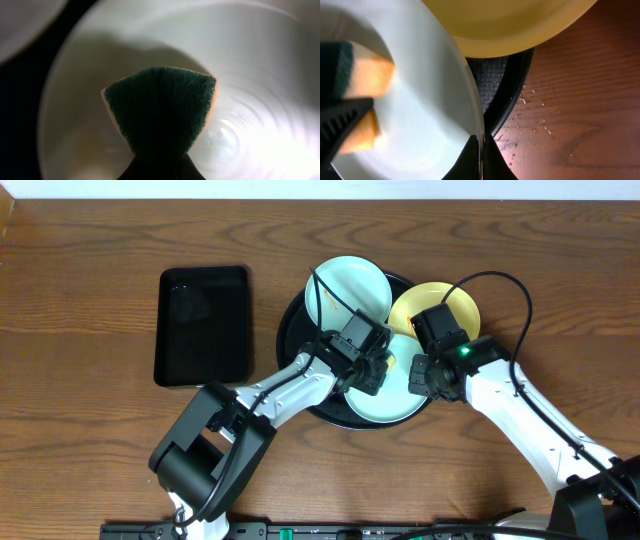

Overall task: Clean dirty plates on tray and stack at the side
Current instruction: 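Scrub the light blue plate face with the sponge in left gripper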

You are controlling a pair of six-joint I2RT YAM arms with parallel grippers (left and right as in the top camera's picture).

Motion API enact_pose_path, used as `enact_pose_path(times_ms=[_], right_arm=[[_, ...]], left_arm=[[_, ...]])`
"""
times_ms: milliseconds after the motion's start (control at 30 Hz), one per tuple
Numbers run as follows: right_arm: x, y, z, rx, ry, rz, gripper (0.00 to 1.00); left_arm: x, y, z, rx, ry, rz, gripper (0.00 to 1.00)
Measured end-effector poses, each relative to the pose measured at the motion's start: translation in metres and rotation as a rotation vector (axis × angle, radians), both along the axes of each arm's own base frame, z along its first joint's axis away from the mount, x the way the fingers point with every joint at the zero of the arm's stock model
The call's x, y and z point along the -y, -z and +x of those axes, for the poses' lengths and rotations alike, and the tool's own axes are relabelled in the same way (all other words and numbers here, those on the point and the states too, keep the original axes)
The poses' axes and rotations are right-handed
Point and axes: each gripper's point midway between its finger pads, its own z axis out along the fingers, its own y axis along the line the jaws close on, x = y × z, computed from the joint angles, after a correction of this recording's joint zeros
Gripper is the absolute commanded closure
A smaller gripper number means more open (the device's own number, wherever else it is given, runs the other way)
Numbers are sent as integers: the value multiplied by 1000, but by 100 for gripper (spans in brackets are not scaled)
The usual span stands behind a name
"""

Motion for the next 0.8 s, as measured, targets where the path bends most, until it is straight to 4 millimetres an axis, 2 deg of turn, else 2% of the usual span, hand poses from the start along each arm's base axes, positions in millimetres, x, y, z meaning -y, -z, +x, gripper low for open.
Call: enact_pose_path(times_ms=[300,800], right_arm=[[0,1,-3,-13,2,5,99],[-1,1,-4,-19,0,11,99]], left_arm=[[-4,2,12,55,-32,28,93],[-5,2,22,94,-53,39,92]])
